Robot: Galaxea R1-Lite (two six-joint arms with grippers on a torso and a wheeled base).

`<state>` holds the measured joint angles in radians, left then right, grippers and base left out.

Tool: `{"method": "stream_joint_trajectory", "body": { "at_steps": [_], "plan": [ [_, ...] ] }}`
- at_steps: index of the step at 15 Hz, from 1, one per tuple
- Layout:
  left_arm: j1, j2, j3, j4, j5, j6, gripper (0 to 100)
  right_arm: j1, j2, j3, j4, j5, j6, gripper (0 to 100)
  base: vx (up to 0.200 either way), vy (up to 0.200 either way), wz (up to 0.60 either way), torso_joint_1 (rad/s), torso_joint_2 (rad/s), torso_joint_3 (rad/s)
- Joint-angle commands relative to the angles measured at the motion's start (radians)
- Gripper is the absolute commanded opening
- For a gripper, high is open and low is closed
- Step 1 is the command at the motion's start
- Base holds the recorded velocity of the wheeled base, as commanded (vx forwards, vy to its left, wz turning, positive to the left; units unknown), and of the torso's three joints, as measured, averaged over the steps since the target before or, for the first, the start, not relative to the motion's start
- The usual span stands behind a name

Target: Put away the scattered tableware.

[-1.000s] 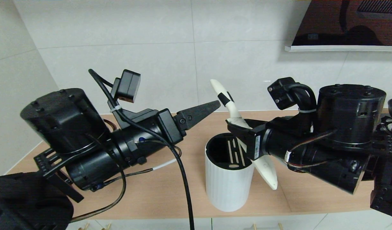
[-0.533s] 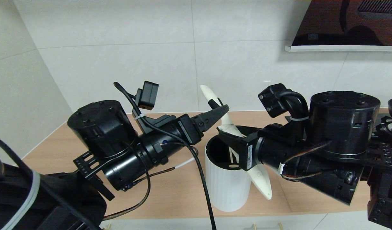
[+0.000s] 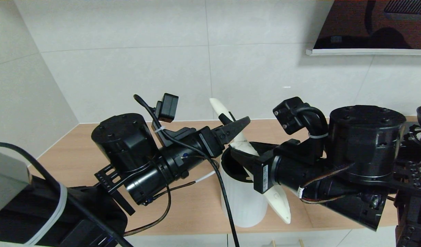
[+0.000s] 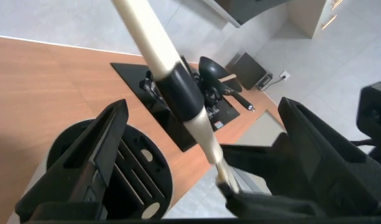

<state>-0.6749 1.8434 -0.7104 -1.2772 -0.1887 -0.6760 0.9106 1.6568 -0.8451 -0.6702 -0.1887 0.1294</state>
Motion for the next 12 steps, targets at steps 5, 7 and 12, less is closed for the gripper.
{"method": "stream_joint_trajectory", "body": {
  "at_steps": [5,7,12],
  "plan": [
    [0.001,-0.003,-0.009,-0.001,-0.003,-0.045,100,0.001,-0.009,0.023,0.0,0.011,-0.002,0,0.0,0.0,0.0,0.0,0.0,0.0],
    [0.001,0.004,-0.009,-0.001,-0.001,-0.047,100,0.008,-0.009,0.023,0.0,0.011,-0.001,0,0.0,0.0,0.0,0.0,0.0,0.0],
    [0.0,0.007,-0.006,-0.001,-0.008,-0.047,0,0.014,-0.009,0.024,0.0,0.011,-0.001,0,0.0,0.0,0.0,0.0,0.0,0.0]
  ]
}}
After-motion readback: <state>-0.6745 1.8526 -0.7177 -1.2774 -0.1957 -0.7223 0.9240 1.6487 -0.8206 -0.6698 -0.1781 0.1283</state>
